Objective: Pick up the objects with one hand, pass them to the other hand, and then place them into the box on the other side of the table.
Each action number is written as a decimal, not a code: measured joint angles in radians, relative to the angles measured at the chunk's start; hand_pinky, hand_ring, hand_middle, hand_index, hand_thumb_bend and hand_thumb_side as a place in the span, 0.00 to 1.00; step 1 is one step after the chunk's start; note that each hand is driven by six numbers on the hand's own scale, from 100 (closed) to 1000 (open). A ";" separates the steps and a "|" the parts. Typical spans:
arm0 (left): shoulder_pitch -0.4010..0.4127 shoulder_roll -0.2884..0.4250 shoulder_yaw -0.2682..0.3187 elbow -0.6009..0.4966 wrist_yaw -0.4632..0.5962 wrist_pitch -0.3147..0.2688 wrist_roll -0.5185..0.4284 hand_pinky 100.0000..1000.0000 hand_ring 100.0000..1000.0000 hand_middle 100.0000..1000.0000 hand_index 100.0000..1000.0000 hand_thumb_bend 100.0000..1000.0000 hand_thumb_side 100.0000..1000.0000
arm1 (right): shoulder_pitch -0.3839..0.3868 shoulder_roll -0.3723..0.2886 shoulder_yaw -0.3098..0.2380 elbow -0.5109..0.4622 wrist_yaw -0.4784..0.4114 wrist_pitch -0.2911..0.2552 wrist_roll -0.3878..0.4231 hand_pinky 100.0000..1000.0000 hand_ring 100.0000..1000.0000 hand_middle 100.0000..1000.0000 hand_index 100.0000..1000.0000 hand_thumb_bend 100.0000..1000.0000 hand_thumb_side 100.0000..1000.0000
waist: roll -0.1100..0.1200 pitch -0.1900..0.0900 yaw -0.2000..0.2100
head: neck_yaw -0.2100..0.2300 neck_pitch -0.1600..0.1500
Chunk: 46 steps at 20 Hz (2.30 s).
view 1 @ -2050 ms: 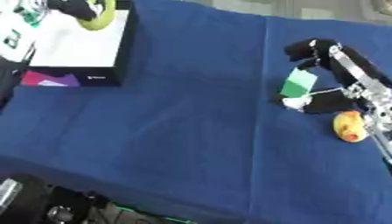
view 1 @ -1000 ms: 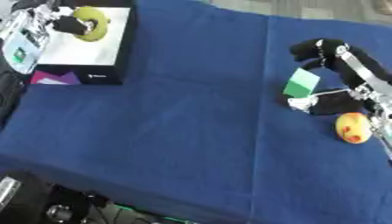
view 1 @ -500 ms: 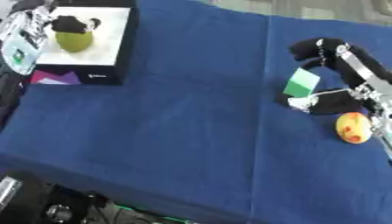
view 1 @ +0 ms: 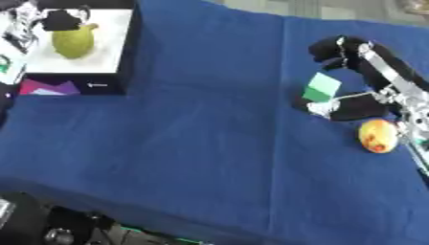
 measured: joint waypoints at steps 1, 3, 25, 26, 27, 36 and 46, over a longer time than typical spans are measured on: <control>0.016 0.000 0.004 -0.028 0.018 -0.002 0.009 0.74 0.73 0.74 0.69 0.20 0.43 | -0.003 -0.005 0.000 -0.002 0.002 0.002 0.002 0.72 0.75 0.70 0.76 0.59 0.00 | 0.000 0.000 -0.001 | -0.010 0.000; 0.051 -0.001 0.017 -0.085 0.052 -0.005 0.025 0.74 0.73 0.74 0.69 0.17 0.47 | -0.010 -0.016 -0.002 -0.002 0.004 0.006 0.006 0.72 0.75 0.70 0.76 0.59 0.00 | 0.000 0.000 -0.001 | -0.030 0.001; 0.308 -0.073 0.109 -0.540 0.420 0.074 0.170 0.74 0.73 0.74 0.68 0.14 0.58 | -0.099 -0.095 0.032 0.107 0.161 0.133 0.210 0.76 0.79 0.74 0.79 0.63 0.04 | -0.012 -0.003 -0.012 | -0.136 0.003; 0.310 -0.069 0.109 -0.541 0.439 0.074 0.177 0.74 0.73 0.74 0.67 0.14 0.58 | -0.106 -0.090 0.033 0.124 0.164 0.140 0.214 0.76 0.79 0.74 0.79 0.63 0.04 | -0.012 -0.003 -0.012 | -0.138 0.003; 0.311 -0.068 0.107 -0.542 0.457 0.073 0.184 0.74 0.73 0.74 0.67 0.14 0.59 | -0.113 -0.085 0.037 0.141 0.169 0.147 0.217 0.76 0.79 0.74 0.79 0.63 0.04 | -0.012 -0.003 -0.012 | -0.140 0.003; 0.319 -0.061 0.097 -0.551 0.524 0.059 0.219 0.74 0.72 0.73 0.67 0.14 0.59 | -0.150 -0.037 0.045 0.282 0.221 0.176 0.198 0.77 0.79 0.74 0.79 0.63 0.06 | -0.005 -0.003 -0.002 | -0.166 0.003; 0.324 -0.062 0.092 -0.556 0.527 0.059 0.224 0.74 0.72 0.73 0.67 0.14 0.59 | -0.164 -0.013 0.050 0.353 0.247 0.171 0.183 0.78 0.81 0.75 0.80 0.63 0.06 | 0.001 0.003 0.005 | -0.182 0.003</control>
